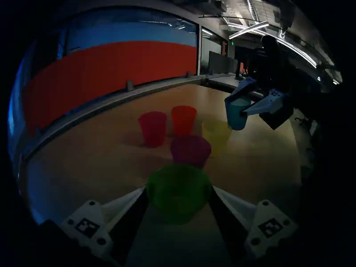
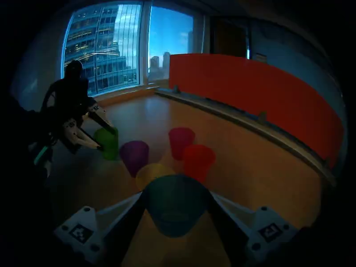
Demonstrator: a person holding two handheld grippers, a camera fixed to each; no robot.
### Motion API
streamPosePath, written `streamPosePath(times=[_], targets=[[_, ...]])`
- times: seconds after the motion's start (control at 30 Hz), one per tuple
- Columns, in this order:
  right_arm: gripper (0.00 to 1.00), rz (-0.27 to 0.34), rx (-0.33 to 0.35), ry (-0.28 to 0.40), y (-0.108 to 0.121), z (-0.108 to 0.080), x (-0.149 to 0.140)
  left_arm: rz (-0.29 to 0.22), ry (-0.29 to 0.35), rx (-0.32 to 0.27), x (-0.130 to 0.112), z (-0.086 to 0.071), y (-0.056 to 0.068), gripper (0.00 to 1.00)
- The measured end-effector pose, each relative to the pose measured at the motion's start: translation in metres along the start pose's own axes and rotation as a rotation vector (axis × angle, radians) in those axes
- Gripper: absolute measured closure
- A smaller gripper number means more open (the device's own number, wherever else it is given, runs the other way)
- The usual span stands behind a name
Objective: Pour water
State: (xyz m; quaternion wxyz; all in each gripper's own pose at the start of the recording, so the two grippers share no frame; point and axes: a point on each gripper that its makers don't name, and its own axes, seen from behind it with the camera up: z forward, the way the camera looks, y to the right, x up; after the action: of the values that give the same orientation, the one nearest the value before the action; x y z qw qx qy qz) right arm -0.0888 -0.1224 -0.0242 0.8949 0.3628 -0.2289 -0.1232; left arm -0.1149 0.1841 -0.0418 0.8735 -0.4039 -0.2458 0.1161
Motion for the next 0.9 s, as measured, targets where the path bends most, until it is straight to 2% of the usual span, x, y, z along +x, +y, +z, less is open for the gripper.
streamPosePath(times=[0.2,0.4,0.6,0.9], targets=[[0.06,0.007,0.005,-0.023,-0.001,0.004,-0.01,0.009,-0.024,0.0,-0.011,0.007,0.0,0.12],[0.06,0.013,0.016,-0.039,-0.004,0.008,-0.016,-0.005,-0.027,-0.002,-0.016,0.012,0.0,0.12],[0.06,0.014,0.023,-0.054,-0.008,0.011,-0.024,-0.014,-0.031,-0.008,-0.019,0.01,0.001,0.12],[0.06,0.015,0.027,-0.075,-0.013,0.015,-0.038,0.0,-0.035,-0.005,-0.022,0.009,0.002,0.12]])
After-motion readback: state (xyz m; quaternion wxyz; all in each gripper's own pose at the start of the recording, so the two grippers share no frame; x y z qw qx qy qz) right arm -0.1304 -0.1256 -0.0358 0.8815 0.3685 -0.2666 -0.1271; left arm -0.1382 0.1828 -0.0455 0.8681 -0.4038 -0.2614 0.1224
